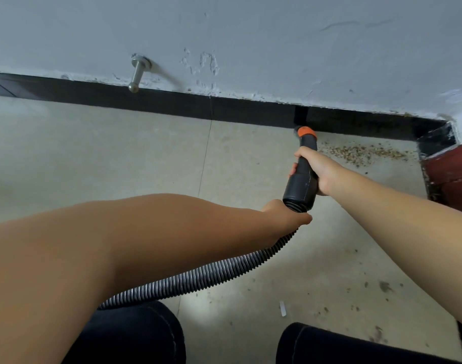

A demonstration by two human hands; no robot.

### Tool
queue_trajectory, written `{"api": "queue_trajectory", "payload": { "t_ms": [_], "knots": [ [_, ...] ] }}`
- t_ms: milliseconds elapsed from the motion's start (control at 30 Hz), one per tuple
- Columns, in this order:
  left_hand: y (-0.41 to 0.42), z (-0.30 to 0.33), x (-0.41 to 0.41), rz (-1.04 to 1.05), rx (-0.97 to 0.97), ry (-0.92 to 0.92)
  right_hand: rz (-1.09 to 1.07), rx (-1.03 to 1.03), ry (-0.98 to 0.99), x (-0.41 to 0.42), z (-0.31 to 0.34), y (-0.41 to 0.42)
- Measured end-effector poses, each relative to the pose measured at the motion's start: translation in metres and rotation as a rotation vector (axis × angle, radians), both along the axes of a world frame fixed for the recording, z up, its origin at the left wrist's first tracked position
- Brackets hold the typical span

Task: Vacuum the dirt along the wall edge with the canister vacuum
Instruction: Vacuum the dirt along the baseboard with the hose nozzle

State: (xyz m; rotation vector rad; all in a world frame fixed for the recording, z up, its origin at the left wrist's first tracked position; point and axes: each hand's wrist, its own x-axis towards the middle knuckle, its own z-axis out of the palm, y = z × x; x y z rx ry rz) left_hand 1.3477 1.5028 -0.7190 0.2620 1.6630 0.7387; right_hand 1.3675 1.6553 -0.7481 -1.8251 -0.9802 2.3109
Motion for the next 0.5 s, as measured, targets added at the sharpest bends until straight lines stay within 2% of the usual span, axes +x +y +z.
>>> {"api": "queue_trajectory", "payload": {
  "t_ms": [167,400,500],
  "knots": [
    [-0.002,-0.003,-0.001,0.041,-0.021,-0.019,0.021,0.016,0.005,-0.005,-0.003,-0.003],
    [-0.033,-0.009,0.004,0.171,-0.049,-0.052,0.365,0.075,0.000,-0.034,0.000,-0.042],
    [-0.042,-0.009,0.015,0.149,-0.054,-0.075,0.400,0.111,-0.012,-0.025,-0.001,-0.052]
  ]
}}
